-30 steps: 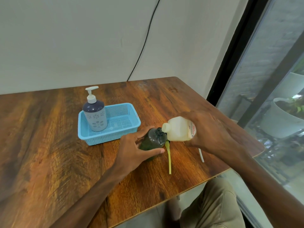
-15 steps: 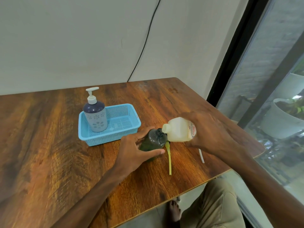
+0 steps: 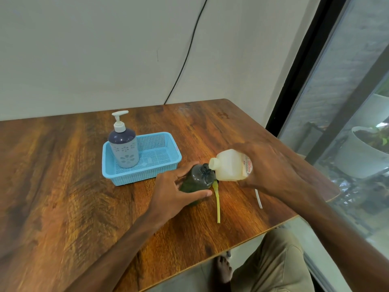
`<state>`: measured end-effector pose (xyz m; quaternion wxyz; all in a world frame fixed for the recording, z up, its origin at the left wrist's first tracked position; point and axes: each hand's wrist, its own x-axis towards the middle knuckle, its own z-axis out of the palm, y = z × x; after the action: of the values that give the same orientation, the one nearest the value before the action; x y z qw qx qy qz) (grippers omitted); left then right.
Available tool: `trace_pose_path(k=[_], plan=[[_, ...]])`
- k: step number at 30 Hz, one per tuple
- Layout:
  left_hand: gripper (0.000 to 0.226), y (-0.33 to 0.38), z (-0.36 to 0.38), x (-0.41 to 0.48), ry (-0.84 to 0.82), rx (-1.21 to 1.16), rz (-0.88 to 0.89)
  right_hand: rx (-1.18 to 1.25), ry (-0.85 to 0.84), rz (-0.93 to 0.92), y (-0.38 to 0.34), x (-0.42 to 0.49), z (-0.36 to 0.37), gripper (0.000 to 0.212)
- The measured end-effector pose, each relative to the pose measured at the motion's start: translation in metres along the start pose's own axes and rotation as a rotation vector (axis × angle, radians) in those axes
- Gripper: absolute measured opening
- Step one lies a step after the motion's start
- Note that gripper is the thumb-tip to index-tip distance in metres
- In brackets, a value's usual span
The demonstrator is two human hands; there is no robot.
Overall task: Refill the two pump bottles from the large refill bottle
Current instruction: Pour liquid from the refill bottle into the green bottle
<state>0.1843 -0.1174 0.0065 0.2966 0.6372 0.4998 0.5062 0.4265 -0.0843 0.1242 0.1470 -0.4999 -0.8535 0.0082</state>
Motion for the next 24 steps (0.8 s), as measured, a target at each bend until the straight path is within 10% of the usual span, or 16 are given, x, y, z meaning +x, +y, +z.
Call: trace_pose_path(k=[24], plan=[[0.092, 0.003, -0.0007, -0.0009, 0.009, 0.003, -0.001, -0.04, -0.035, -0.005, 0.0004, 0.0032, -0.0026, 0.083]])
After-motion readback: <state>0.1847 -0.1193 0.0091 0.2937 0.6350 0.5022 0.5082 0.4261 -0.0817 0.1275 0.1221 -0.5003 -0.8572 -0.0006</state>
